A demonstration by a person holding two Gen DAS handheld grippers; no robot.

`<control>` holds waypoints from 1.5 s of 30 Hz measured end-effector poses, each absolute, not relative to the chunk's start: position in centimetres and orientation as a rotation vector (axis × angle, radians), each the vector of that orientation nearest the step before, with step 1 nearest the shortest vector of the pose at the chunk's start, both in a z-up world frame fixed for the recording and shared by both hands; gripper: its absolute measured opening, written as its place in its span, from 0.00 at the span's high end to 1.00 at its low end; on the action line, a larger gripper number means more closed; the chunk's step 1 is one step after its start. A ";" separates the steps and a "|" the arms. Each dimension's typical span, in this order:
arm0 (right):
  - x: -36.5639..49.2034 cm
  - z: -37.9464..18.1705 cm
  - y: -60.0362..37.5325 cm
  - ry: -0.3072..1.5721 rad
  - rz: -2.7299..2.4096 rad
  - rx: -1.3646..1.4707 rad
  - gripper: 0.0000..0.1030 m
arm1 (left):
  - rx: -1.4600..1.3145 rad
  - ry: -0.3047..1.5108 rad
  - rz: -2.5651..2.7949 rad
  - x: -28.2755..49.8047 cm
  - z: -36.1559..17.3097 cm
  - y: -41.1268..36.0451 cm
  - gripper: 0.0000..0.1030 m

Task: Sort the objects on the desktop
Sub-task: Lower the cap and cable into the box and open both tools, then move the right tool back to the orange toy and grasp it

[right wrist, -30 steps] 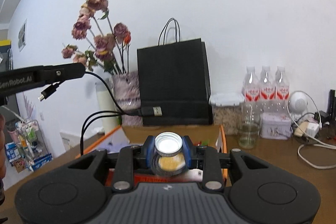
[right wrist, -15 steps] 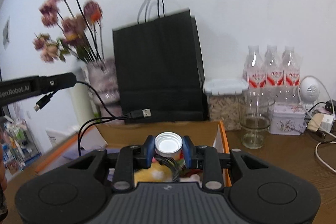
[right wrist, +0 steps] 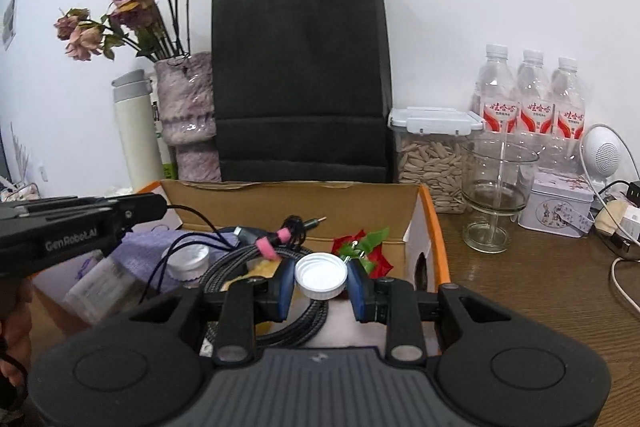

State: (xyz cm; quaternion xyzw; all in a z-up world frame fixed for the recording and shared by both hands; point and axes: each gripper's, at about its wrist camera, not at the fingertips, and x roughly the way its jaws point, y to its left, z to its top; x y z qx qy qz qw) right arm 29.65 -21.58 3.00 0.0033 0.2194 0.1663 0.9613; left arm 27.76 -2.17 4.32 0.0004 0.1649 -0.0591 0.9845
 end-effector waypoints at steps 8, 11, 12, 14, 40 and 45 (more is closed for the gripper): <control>28.8 3.3 -21.0 0.413 0.330 -0.031 0.17 | -0.018 0.296 -0.066 26.7 4.4 -1.5 0.26; 28.5 3.3 -20.9 0.401 0.312 -0.043 0.00 | -0.015 0.253 -0.037 25.9 4.8 -1.4 0.00; 28.4 3.3 -20.9 0.399 0.304 -0.046 0.00 | -0.009 0.243 -0.025 25.7 4.9 -1.5 0.00; 28.1 3.2 -20.9 0.400 0.288 -0.052 0.00 | 0.005 0.244 -0.016 25.4 5.0 -1.6 0.00; 20.8 1.7 -22.8 0.375 0.297 -0.057 0.00 | 0.039 0.290 -0.035 18.5 2.7 -0.8 0.00; 19.5 1.4 -22.8 0.388 0.315 -0.071 0.00 | 0.056 0.305 -0.039 17.0 2.4 -0.7 0.00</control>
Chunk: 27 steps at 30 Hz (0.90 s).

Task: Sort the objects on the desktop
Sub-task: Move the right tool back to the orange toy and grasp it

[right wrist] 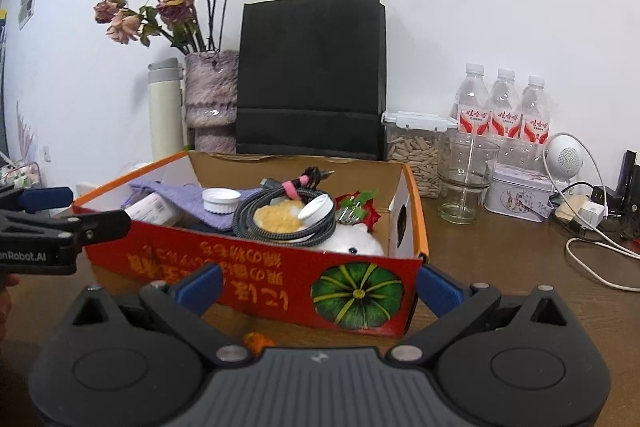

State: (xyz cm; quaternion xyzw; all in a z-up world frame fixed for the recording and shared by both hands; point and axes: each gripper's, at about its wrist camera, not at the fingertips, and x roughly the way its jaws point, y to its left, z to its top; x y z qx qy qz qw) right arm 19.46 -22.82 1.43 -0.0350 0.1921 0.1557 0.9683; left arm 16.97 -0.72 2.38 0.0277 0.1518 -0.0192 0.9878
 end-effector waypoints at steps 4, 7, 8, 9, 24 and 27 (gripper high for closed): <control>19.1 0.9 -22.5 0.437 0.323 -0.091 0.00 | 0.050 0.328 -0.033 16.4 2.2 -0.3 0.00; 19.0 0.5 -22.3 0.486 0.328 -0.096 0.00 | 0.036 0.342 -0.029 15.8 2.0 0.2 0.00; 19.0 0.4 -22.3 0.497 0.336 -0.091 0.00 | 0.033 0.348 -0.029 15.7 2.0 0.3 0.00; 19.1 0.4 -22.3 0.508 0.347 -0.087 0.01 | 0.029 0.355 -0.027 15.5 1.9 0.5 0.00; 20.9 -0.7 -19.9 0.641 0.404 -0.110 0.65 | 0.005 0.391 -0.054 15.1 1.8 1.0 0.00; 20.8 -0.6 -19.8 0.637 0.417 -0.118 0.87 | 0.001 0.397 -0.055 15.2 1.8 1.0 0.00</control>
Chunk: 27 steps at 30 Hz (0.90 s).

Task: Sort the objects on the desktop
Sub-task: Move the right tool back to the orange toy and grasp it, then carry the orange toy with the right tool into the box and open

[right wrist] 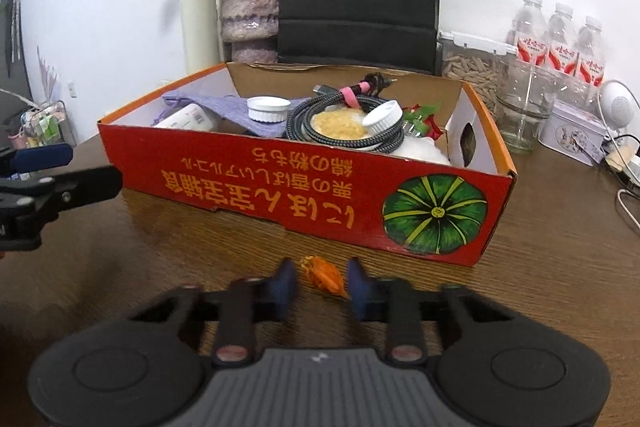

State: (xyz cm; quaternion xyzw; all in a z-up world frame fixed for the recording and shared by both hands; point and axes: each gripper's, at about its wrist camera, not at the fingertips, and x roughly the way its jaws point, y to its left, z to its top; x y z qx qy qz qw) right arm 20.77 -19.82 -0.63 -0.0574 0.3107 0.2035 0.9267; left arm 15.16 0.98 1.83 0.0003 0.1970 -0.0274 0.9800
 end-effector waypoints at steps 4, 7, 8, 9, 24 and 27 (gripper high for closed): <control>20.6 -0.6 -19.7 0.632 0.424 -0.122 0.88 | -0.002 0.407 -0.056 15.2 1.7 1.0 0.00; 20.4 -0.4 -19.8 0.616 0.427 -0.111 0.88 | -0.013 0.409 -0.053 15.2 1.7 1.1 0.00; 20.4 -0.4 -19.8 0.611 0.427 -0.113 0.88 | -0.015 0.407 -0.052 15.2 1.7 1.1 0.00; 20.3 -0.3 -19.7 0.606 0.427 -0.113 0.88 | -0.016 0.403 -0.052 15.1 1.7 1.2 0.00; 19.5 4.3 -20.4 0.419 0.440 -0.071 0.88 | -0.035 0.323 -0.043 16.3 5.2 0.9 0.00; 20.4 5.1 -20.3 0.391 0.432 -0.060 0.88 | -0.018 0.316 -0.024 17.9 6.3 0.1 0.00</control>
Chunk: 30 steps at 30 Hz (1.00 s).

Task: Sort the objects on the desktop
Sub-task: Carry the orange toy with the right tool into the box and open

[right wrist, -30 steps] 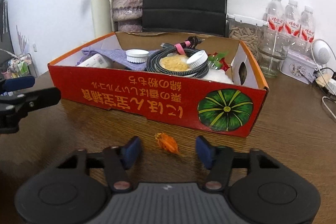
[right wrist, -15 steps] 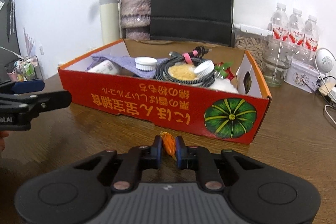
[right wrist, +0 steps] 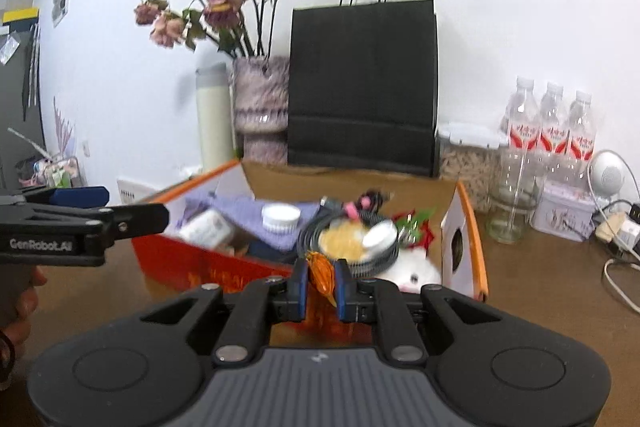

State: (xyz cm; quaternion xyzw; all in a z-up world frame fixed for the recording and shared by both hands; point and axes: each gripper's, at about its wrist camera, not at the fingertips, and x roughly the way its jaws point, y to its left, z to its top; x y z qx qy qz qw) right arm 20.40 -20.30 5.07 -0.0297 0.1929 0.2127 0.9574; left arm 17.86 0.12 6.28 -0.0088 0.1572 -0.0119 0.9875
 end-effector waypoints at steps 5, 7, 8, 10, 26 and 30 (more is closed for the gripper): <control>22.7 6.0 -19.9 0.364 0.421 -0.032 0.88 | -0.050 0.305 0.001 20.6 7.2 -0.6 0.00; 23.7 6.1 -19.6 0.359 0.415 -0.024 0.88 | -0.037 0.298 0.025 21.7 7.5 -0.9 0.00; 24.2 6.2 -19.4 0.359 0.415 -0.021 0.88 | -0.034 0.290 0.044 22.3 7.7 -1.0 0.00; 25.4 6.3 -19.1 0.355 0.410 -0.012 0.88 | -0.053 0.272 0.062 23.3 8.0 -1.0 0.00; 27.1 4.0 -20.0 0.402 0.365 -0.011 0.88 | -0.023 0.285 0.050 23.8 5.1 -0.3 0.00; 27.2 3.8 -20.0 0.411 0.367 -0.006 0.86 | -0.026 0.277 0.059 23.7 5.0 0.1 0.00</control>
